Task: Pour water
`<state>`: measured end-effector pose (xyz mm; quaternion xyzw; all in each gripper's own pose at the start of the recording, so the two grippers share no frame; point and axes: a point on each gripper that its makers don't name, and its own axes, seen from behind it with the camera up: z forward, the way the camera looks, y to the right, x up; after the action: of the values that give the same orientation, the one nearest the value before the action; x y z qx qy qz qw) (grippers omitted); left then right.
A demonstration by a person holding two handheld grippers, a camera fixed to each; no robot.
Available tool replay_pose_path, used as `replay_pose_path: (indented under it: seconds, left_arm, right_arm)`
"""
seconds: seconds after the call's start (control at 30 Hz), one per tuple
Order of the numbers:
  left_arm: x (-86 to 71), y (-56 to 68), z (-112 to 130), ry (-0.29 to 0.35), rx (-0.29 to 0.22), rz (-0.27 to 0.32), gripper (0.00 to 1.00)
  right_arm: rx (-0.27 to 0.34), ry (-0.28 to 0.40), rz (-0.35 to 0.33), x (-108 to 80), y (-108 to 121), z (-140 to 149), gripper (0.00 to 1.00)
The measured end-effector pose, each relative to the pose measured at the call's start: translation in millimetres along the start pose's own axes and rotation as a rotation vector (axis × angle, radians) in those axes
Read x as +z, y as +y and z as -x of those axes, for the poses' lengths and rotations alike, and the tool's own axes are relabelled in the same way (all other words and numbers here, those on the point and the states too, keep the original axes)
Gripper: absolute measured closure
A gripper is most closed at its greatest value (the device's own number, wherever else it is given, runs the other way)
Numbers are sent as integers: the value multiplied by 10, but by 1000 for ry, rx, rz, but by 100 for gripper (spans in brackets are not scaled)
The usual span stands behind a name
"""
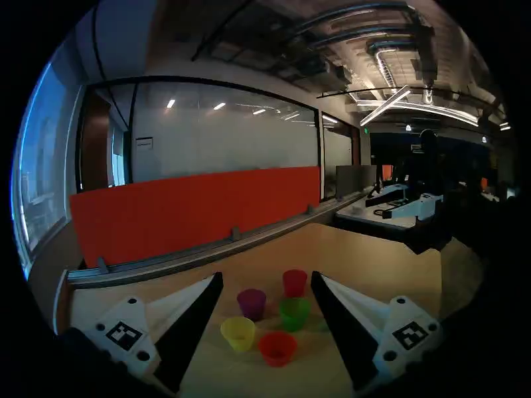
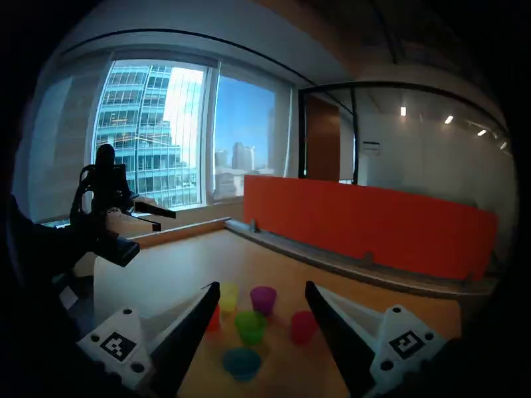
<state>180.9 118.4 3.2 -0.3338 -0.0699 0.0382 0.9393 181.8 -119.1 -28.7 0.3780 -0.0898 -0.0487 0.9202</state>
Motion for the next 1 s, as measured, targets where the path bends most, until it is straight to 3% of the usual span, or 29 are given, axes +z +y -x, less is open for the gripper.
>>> replay_pose_path:
  seconds: [0.57, 1.0]
  left_arm:
    - [132, 58, 340, -90, 29, 48, 2]
    - [199, 155, 571, -143, 48, 82, 1]
  right_arm:
    - [-23, -135, -40, 43, -74, 477, 0]
    - [-36, -184, -60, 98, -104, 682, 0]
